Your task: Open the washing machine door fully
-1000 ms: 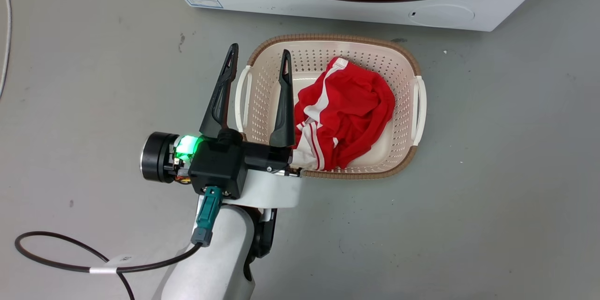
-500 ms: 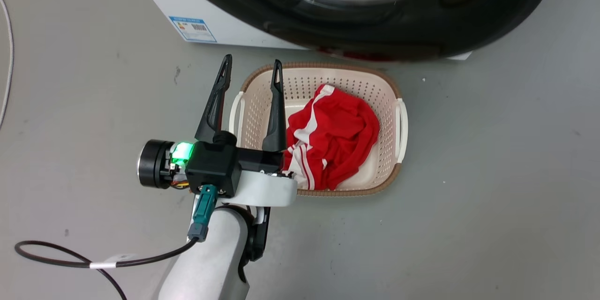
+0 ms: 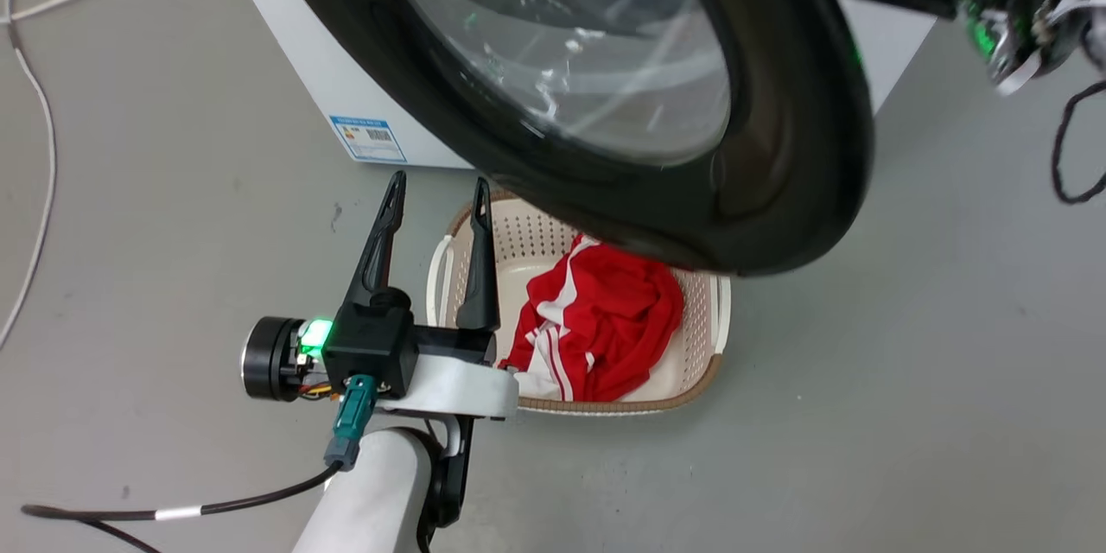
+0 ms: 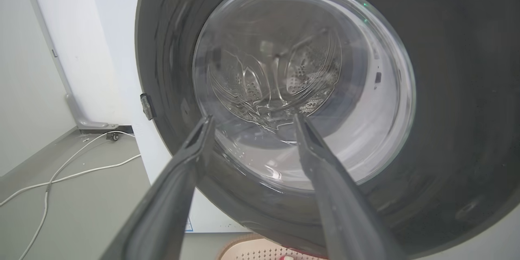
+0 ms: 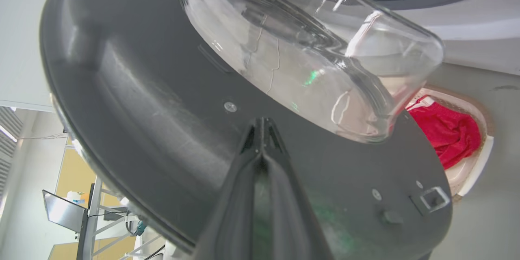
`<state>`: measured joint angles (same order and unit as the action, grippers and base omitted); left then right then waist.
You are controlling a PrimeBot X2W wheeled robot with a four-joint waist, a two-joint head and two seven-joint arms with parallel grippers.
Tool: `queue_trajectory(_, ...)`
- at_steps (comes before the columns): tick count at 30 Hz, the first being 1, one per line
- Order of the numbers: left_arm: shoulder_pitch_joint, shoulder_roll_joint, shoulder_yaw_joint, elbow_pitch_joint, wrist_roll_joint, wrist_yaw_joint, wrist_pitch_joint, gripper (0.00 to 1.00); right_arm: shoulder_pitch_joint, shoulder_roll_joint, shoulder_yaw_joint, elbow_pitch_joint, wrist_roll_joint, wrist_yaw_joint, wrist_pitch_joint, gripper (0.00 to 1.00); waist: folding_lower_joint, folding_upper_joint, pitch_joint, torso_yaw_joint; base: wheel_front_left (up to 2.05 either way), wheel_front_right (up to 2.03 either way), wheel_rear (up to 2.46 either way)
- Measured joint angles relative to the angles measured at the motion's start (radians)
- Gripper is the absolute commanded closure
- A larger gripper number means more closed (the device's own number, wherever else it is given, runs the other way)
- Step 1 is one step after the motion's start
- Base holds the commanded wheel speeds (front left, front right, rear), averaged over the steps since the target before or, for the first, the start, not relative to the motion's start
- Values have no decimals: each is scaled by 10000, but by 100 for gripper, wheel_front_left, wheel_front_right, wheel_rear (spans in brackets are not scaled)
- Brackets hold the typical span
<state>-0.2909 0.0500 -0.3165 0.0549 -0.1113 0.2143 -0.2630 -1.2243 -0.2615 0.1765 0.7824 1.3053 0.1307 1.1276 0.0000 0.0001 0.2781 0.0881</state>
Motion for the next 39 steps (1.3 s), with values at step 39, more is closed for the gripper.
queue_trajectory(39, 1289, 2, 794, 476, -253, -537, 0, 0, 5567, 2102, -1149, -4763, 1893, 0, -1768, 100, -2, 0, -1896, -80, 0, 0, 0)
